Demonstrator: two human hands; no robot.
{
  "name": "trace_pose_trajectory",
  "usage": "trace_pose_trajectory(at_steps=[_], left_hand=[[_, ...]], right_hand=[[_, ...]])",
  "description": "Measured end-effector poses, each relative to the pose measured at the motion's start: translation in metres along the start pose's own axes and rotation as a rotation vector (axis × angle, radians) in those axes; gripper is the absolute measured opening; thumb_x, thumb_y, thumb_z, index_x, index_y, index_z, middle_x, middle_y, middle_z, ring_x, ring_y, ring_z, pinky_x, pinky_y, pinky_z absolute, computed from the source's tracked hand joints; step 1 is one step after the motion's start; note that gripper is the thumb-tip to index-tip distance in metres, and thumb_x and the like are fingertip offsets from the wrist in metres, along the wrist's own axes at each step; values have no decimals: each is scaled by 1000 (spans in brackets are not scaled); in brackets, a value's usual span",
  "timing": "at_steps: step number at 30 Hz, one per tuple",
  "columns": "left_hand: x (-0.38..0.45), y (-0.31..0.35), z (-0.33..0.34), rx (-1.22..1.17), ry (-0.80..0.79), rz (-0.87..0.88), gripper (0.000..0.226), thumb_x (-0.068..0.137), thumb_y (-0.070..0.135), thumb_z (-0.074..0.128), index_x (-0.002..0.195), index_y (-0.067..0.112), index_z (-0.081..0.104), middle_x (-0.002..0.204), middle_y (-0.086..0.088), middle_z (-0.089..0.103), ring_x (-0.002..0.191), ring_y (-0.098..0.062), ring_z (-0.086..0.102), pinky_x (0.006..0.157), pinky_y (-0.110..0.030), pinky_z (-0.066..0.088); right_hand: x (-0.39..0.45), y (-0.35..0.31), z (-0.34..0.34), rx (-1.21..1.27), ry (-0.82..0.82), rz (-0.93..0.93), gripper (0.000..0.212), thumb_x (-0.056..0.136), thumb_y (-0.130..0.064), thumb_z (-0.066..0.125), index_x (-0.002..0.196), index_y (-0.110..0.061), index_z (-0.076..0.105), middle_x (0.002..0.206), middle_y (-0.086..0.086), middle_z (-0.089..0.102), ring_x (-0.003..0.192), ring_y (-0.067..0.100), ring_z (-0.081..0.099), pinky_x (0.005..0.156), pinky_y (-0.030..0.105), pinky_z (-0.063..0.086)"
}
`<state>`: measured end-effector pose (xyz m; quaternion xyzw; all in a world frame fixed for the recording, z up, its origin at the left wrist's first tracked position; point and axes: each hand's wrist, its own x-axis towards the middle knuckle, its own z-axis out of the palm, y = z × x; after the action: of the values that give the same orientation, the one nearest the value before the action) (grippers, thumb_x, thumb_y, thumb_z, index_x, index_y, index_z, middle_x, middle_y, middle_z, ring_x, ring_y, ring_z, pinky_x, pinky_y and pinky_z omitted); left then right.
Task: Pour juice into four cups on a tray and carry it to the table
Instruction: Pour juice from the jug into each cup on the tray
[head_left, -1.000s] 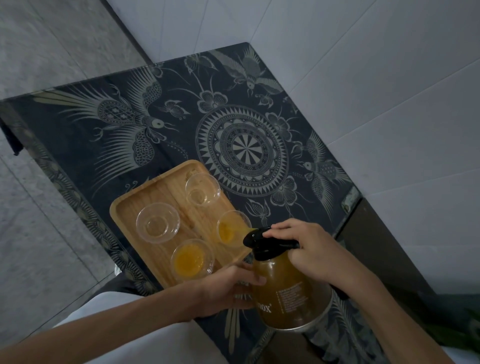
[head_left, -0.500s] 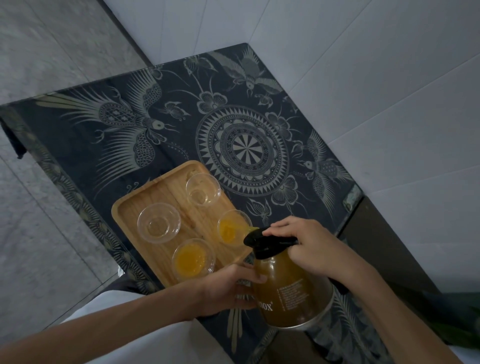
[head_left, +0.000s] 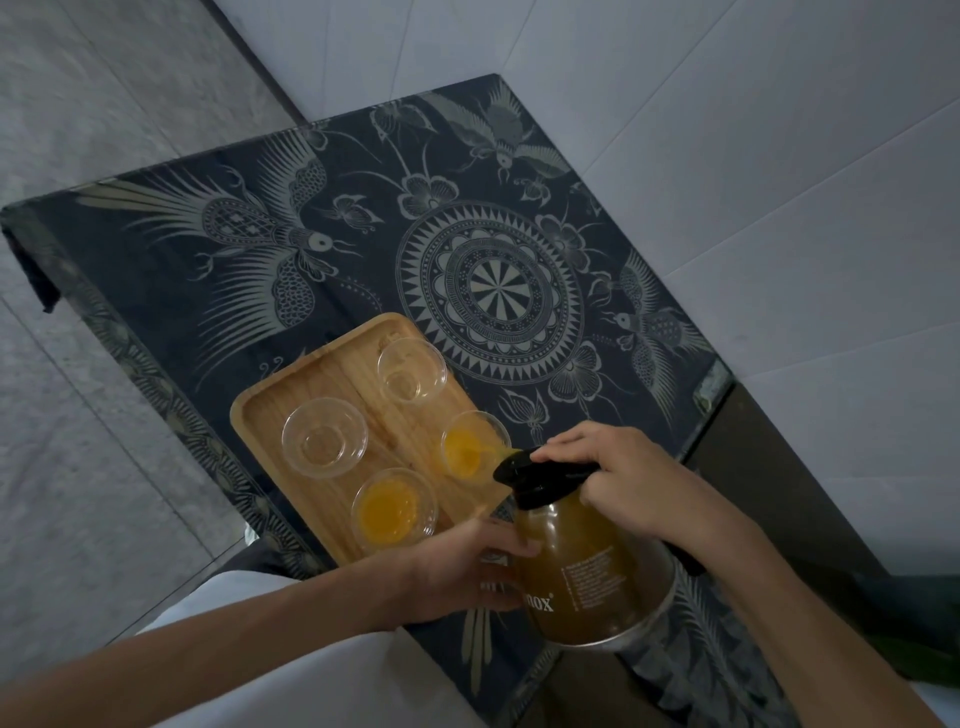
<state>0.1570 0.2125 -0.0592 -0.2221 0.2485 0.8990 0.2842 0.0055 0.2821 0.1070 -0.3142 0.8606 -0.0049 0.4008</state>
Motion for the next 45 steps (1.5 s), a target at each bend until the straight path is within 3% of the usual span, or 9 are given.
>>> trace_pose_trajectory(at_steps=[18,24,40,45], left_hand=[[0,-6,-5,-40,-47,-13,68,82,27,81,144,17,57,148,-13,62,137,-33,59,120,-52,45],[-1,-5,-5,-43,-60,-17,68,81,28,82,144,15,58,146,-11,64,136,-31,60,117,-46,50],[-12,2,-6,35,-98,-64,65,82,27,83,141,13,60,146,-9,66,140,-31,57,125,-51,39],[-23,10,-7,73,-106,-66,44,90,24,75,133,18,64,139,-6,70,137,-28,60,124,-48,41]], right_hand=[[-1,-5,3,-11,-8,19,69,76,1,47,123,-44,69,125,-27,58,116,5,54,100,36,47],[-3,-6,3,-1,4,16,68,76,2,48,121,-44,70,124,-27,58,116,3,53,103,37,46],[-9,-12,-4,17,-5,72,66,78,2,52,121,-45,70,124,-29,57,121,1,50,107,39,42],[-12,-17,-2,30,25,72,69,77,5,52,120,-46,70,124,-31,57,121,0,50,107,36,42]])
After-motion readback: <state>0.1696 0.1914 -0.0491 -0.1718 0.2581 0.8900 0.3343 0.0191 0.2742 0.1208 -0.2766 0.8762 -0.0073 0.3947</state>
